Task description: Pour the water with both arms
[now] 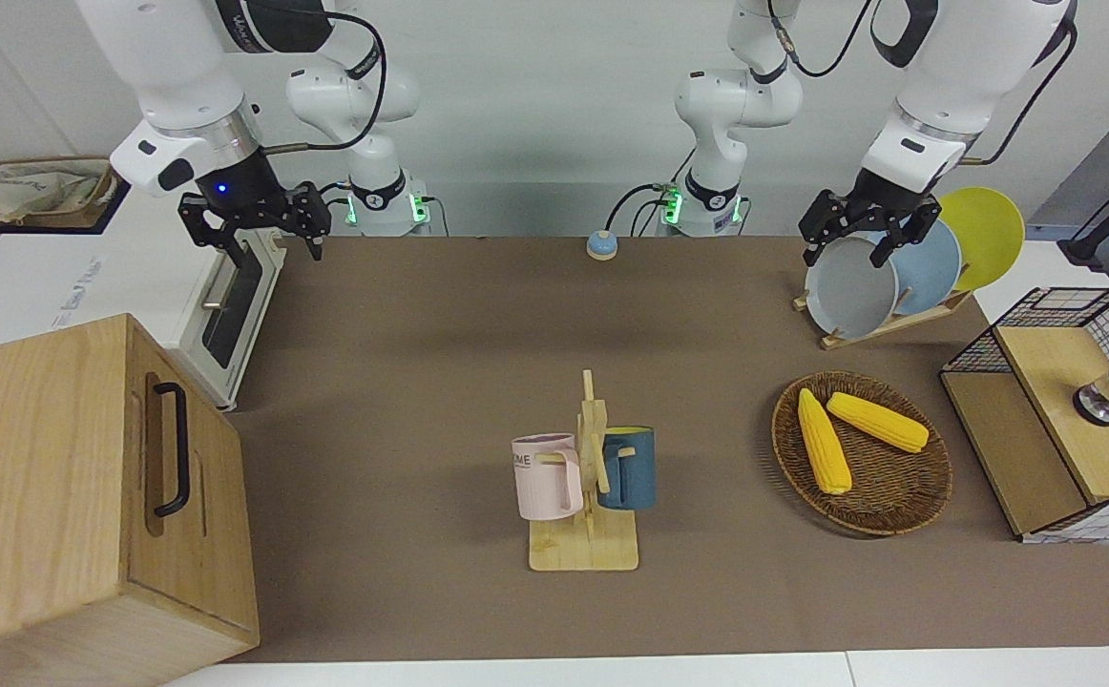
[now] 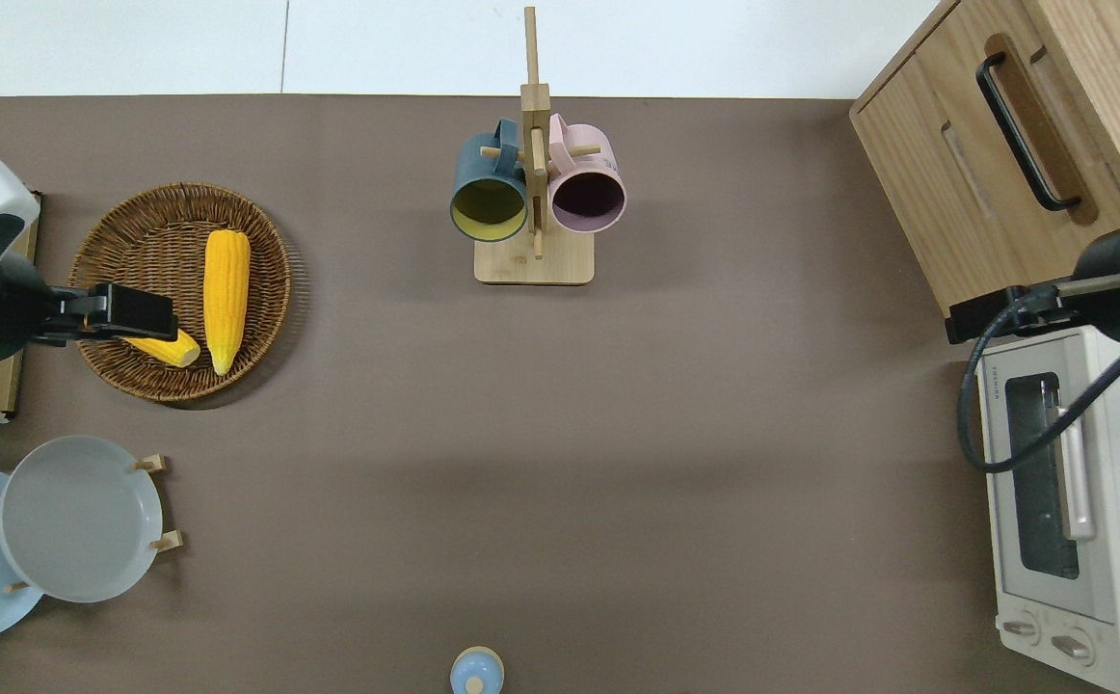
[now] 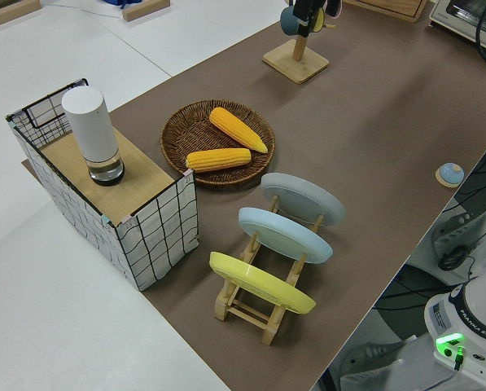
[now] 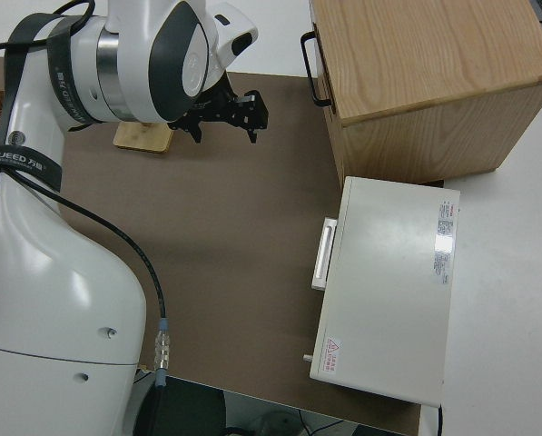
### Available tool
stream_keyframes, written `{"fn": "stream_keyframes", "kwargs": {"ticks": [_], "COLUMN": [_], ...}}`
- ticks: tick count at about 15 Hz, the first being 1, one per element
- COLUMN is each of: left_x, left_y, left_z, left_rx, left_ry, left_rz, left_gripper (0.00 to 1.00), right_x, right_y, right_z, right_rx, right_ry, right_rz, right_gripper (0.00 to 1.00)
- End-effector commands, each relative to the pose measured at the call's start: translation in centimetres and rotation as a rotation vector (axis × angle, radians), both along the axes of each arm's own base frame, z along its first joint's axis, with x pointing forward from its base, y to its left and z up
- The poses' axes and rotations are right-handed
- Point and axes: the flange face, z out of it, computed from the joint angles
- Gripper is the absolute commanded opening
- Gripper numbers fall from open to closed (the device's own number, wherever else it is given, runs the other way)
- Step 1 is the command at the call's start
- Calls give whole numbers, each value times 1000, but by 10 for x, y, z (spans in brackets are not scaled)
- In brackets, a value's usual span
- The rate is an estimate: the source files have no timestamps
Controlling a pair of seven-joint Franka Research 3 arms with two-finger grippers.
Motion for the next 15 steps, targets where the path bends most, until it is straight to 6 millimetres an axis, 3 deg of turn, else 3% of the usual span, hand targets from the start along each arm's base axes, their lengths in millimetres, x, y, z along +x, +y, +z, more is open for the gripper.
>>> {"fn": "stream_keyframes", "kwargs": {"ticks": [1, 11, 15], "left_x": [5, 5, 6], "left_y": [9, 11, 28], "left_z": [-9, -9, -7], "left_rx": [86, 82, 91], "left_ry": [7, 6, 1], "left_rz": [-3, 1, -17], "left_gripper": [1000, 1000, 995], "right_x": [-8, -8, -6], "right_y": [-6, -21, 10], "right_z": [0, 10, 10], "right_rx": [13, 11, 17], "right_ry": [-17, -37, -60], "right_rz": [-5, -29, 36], "right_gripper": [990, 990, 990]}}
